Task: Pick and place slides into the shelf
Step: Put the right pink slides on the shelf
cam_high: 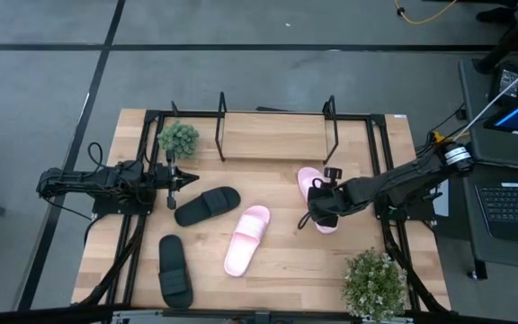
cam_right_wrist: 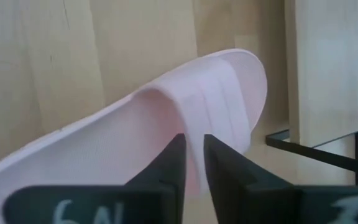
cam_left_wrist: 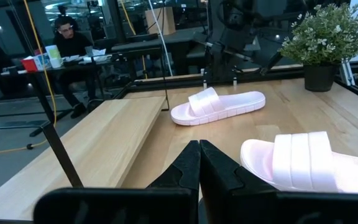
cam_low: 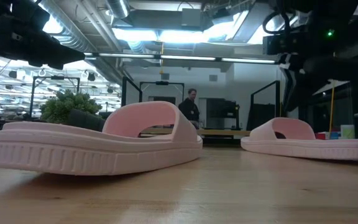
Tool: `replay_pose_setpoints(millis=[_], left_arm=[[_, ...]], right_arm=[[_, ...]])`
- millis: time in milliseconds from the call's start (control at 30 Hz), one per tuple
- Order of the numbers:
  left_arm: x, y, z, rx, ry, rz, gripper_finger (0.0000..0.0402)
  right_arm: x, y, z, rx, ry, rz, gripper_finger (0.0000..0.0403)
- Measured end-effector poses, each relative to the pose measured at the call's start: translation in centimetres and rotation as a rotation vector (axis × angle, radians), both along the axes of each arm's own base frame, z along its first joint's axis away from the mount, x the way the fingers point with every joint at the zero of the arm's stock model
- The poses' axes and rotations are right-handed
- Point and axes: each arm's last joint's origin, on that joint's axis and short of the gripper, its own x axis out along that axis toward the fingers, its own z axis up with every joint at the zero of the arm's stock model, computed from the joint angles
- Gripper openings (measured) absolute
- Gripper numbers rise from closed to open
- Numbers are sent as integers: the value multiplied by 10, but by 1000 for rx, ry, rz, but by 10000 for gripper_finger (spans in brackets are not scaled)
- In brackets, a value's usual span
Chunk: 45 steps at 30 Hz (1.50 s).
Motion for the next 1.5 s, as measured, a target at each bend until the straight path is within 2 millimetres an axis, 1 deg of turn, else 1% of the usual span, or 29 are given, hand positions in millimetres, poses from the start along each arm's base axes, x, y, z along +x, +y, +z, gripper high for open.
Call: replay_pose_setpoints(millis=[233,433,733,933,1167,1500], left_arm=[[0,0,0,0,0,0,0],[0,0,0,0,0,0,0],[0,0,0,0,0,0,0],[0,0,0,1,0,0,0],[0,0,0,1,0,0,0],[0,0,0,1,0,0,0]], right_arm=[[2,1,-5,-10,27,14,132],[4,-1,-5,-18,34,47,159],[6,-11,-8,-26,67,18,154],[3,-17,-12,-30,100,4,154],[-3,-18,-23,-20,118,5,154],[0,-17,-23,-15,92,11,154]])
